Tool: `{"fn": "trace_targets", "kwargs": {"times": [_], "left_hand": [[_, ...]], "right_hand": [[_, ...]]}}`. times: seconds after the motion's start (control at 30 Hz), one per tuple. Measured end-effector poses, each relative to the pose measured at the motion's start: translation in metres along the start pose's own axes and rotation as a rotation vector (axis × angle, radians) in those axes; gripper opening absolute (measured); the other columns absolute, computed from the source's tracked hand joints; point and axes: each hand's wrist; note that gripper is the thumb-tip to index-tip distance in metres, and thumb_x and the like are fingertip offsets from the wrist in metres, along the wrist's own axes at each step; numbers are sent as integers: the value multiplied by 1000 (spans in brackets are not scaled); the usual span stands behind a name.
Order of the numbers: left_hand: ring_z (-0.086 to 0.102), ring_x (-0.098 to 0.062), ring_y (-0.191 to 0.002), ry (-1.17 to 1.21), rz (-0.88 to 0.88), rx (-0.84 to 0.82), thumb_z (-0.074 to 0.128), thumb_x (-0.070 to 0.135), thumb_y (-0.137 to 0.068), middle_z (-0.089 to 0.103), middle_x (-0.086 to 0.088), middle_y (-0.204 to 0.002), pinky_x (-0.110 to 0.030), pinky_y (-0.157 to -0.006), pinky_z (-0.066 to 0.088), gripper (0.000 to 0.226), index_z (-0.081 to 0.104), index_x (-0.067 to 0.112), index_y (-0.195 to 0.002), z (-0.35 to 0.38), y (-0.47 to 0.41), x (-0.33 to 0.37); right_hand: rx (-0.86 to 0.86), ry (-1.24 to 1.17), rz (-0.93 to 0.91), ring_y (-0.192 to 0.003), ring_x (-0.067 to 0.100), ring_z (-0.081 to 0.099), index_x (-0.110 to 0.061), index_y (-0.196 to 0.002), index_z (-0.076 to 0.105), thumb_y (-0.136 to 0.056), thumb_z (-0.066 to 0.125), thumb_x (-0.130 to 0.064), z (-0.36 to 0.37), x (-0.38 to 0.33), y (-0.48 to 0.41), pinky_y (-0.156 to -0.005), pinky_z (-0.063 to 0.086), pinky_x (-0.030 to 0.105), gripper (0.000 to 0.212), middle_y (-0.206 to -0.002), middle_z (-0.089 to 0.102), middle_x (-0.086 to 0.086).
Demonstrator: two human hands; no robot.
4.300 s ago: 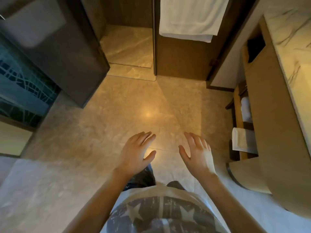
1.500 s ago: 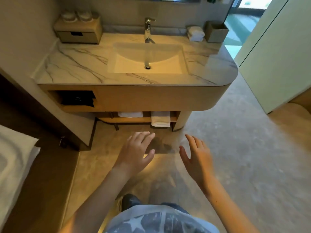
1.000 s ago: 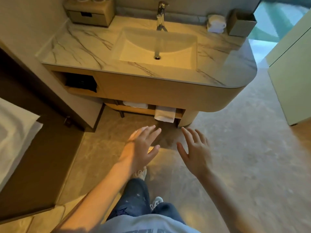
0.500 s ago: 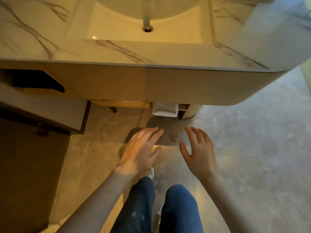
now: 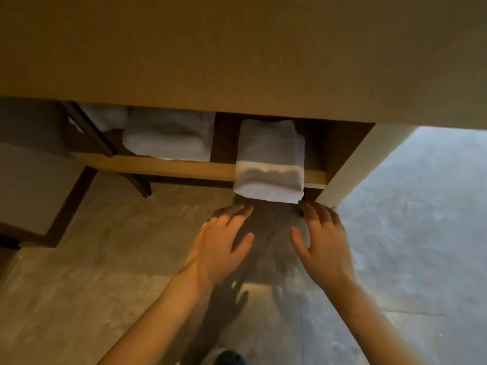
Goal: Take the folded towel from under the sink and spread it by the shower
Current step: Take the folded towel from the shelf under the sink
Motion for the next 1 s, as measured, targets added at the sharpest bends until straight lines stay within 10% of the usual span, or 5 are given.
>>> {"fn": "trace_targets", "kwargs": {"times": [0.47, 1.0], "left_hand": [[35, -13, -134, 222, -35, 178, 55, 36, -94, 39, 8, -148, -25, -102, 30, 47, 43, 36, -140, 51, -64, -42], [38, -28, -134, 810, -286, 203, 53, 18, -98, 38, -8, -147, -41, -108, 37, 42, 44, 19, -139, 76, -133, -46]], "right_hand": [[131, -99, -67, -133, 22, 40, -41, -140, 29, -92, 29, -67, 68, 39, -56, -107, 43, 44, 55, -149, 39, -5], [35, -800, 183, -114, 17, 36, -40, -137, 40, -99, 48, -41, 116, 58, -124, -97, 32, 27, 39, -150, 20, 4]]}}
Point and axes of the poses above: each hand's wrist, its own y-axis away from the middle knuckle, its own z-axis out of the palm, x = y × z
